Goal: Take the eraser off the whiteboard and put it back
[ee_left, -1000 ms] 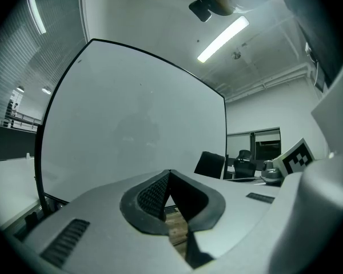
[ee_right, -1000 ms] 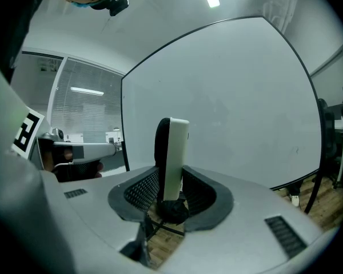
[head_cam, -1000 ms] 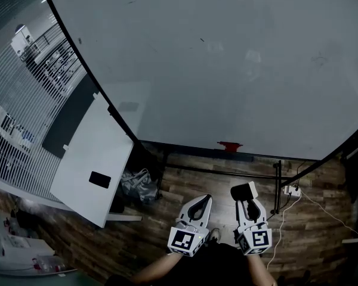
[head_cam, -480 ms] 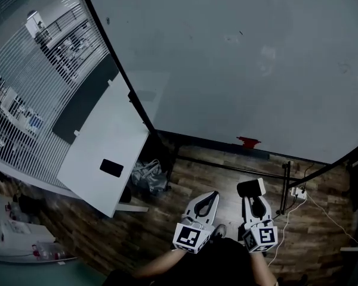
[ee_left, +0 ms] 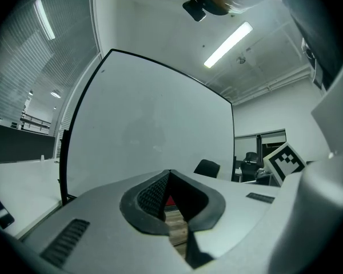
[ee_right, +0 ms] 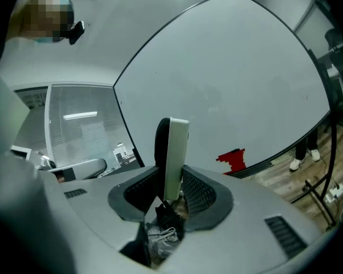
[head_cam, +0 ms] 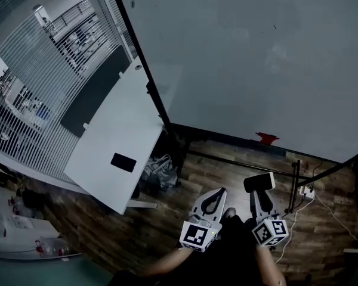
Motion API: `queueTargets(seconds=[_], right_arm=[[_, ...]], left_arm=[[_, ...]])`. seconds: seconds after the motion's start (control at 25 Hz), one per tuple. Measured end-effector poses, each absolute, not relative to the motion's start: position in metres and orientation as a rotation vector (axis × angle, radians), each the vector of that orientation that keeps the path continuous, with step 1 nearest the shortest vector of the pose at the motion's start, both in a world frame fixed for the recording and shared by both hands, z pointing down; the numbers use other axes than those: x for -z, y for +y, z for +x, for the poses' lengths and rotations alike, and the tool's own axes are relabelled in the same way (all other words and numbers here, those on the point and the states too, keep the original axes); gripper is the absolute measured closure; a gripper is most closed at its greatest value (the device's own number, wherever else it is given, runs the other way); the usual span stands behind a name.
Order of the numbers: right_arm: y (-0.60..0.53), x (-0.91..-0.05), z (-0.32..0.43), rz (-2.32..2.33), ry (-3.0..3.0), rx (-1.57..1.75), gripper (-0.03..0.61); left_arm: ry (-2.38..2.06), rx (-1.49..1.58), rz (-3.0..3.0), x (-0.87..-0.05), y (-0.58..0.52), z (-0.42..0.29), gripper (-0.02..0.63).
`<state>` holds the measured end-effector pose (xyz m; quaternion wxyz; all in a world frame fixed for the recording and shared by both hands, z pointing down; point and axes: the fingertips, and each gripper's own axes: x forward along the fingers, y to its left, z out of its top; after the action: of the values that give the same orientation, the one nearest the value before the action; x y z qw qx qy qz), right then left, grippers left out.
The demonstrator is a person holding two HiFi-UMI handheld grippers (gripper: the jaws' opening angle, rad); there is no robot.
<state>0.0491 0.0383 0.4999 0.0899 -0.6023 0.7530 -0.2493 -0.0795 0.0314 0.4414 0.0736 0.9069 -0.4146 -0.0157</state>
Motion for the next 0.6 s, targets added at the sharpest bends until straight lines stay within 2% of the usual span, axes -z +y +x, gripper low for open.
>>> queueTargets(seconds=[0.6], right_arm=[[-0.040, -0.530, 0.040, -1.611, 2.101, 0.953, 0.445]], left_arm=[[-1.341, 0.049, 2.672, -0.453, -0.032, -0.091, 0.606]])
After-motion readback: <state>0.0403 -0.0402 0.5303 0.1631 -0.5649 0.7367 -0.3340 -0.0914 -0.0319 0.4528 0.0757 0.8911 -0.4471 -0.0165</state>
